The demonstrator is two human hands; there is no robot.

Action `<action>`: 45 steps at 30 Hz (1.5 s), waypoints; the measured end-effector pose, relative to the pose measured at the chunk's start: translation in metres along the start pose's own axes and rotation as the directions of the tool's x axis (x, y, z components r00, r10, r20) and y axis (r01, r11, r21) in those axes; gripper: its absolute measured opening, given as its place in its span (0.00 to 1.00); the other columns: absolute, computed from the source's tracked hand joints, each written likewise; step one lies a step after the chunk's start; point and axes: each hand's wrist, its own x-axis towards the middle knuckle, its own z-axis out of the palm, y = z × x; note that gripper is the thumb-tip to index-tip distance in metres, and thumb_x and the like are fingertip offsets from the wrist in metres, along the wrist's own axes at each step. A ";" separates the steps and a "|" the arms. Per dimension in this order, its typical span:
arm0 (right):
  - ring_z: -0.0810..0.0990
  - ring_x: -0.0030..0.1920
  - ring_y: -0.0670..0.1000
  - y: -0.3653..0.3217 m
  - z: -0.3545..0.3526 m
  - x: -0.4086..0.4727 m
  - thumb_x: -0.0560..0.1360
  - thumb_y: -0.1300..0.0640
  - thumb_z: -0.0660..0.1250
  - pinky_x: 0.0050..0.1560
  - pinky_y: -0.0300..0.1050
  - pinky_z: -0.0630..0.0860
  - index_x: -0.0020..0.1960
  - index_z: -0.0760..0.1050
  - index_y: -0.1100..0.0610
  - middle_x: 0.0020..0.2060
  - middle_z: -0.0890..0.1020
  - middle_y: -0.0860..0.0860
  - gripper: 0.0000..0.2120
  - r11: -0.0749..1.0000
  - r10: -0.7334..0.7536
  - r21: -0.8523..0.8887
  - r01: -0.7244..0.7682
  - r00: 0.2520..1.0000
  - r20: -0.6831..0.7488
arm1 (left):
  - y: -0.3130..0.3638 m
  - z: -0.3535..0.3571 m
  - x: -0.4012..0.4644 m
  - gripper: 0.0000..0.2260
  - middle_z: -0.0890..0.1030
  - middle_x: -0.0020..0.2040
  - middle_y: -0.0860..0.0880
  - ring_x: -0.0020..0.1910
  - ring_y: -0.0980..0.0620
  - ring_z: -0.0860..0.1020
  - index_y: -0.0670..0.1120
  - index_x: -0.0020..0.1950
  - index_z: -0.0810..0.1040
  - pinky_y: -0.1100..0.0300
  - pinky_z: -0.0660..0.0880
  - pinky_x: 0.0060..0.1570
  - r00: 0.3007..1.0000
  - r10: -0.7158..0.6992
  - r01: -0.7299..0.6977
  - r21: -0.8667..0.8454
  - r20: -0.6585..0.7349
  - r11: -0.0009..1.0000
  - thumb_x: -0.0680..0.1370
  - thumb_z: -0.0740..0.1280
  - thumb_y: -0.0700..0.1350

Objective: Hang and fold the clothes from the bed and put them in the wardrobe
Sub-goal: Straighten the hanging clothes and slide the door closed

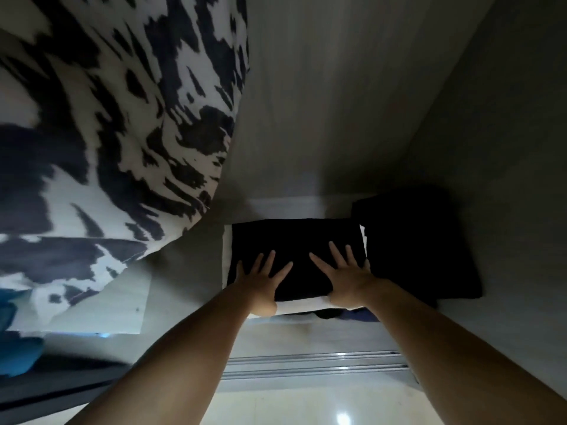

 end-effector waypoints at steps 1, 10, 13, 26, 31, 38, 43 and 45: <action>0.32 0.75 0.61 -0.004 -0.009 -0.009 0.76 0.50 0.62 0.73 0.68 0.42 0.75 0.35 0.37 0.75 0.31 0.51 0.41 1.000 0.010 -0.002 -0.010 1.000 0.005 | 0.005 -0.007 -0.009 0.43 0.32 0.77 0.46 0.76 0.44 0.35 0.59 0.76 0.34 0.38 0.41 0.72 1.000 0.002 -0.002 -0.013 -0.018 1.000 0.74 0.63 0.42; 0.76 0.61 0.56 -0.008 -0.102 -0.179 0.77 0.55 0.58 0.56 0.47 0.74 0.65 0.73 0.53 0.62 0.77 0.55 0.18 0.979 0.101 0.202 -0.029 0.928 -0.358 | 0.077 -0.108 -0.144 0.17 0.77 0.63 0.45 0.60 0.45 0.76 0.46 0.65 0.76 0.55 0.72 0.58 0.863 -0.247 -0.074 -0.594 -0.441 0.801 0.77 0.59 0.39; 0.80 0.54 0.58 -0.010 -0.130 -0.256 0.77 0.54 0.59 0.48 0.48 0.75 0.60 0.76 0.53 0.53 0.82 0.56 0.14 0.951 0.205 0.304 -0.061 0.858 -0.471 | 0.094 -0.146 -0.213 0.14 0.79 0.59 0.46 0.55 0.45 0.78 0.47 0.59 0.79 0.57 0.74 0.52 0.825 -0.262 -0.138 -0.627 -0.501 0.766 0.78 0.58 0.40; 0.79 0.43 0.56 -0.107 -0.198 -0.481 0.78 0.52 0.55 0.37 0.43 0.67 0.49 0.78 0.50 0.44 0.83 0.51 0.12 0.921 0.328 0.378 -0.091 0.705 -0.629 | 0.083 -0.230 -0.463 0.11 0.80 0.53 0.51 0.49 0.50 0.78 0.52 0.55 0.79 0.60 0.70 0.42 0.693 -0.155 -0.312 -0.487 -0.704 0.816 0.79 0.58 0.43; 0.79 0.43 0.58 -0.203 -0.213 -0.529 0.77 0.53 0.57 0.39 0.45 0.73 0.46 0.79 0.52 0.42 0.83 0.51 0.12 0.938 0.250 0.345 0.042 0.609 -0.753 | 0.039 -0.208 -0.545 0.13 0.79 0.56 0.52 0.54 0.50 0.77 0.49 0.56 0.79 0.56 0.74 0.51 0.618 -0.041 -0.392 -0.353 -0.785 0.850 0.79 0.57 0.42; 0.79 0.41 0.57 -0.313 -0.257 -0.580 0.77 0.53 0.56 0.37 0.45 0.73 0.43 0.76 0.54 0.38 0.82 0.52 0.11 0.968 0.061 0.169 0.184 0.482 -0.874 | -0.018 -0.228 -0.646 0.13 0.79 0.55 0.52 0.52 0.50 0.78 0.49 0.55 0.79 0.59 0.72 0.45 0.450 -0.074 -0.439 -0.293 -0.890 0.849 0.78 0.57 0.41; 0.80 0.38 0.56 -0.388 -0.291 -0.605 0.78 0.55 0.56 0.34 0.45 0.74 0.46 0.77 0.55 0.36 0.82 0.52 0.12 0.942 -0.114 0.027 0.336 0.393 -0.913 | -0.069 -0.251 -0.723 0.12 0.80 0.54 0.51 0.53 0.50 0.78 0.47 0.55 0.80 0.56 0.73 0.51 0.203 -0.149 -0.436 -0.225 -0.968 0.871 0.78 0.59 0.39; 0.80 0.37 0.57 -0.415 -0.295 -0.608 0.78 0.56 0.55 0.37 0.50 0.78 0.46 0.77 0.57 0.35 0.82 0.53 0.12 0.901 -0.177 0.005 0.433 0.379 -0.908 | -0.091 -0.255 -0.750 0.12 0.79 0.52 0.51 0.52 0.50 0.78 0.46 0.54 0.80 0.55 0.74 0.51 0.120 -0.198 -0.416 -0.231 -0.973 0.880 0.78 0.59 0.38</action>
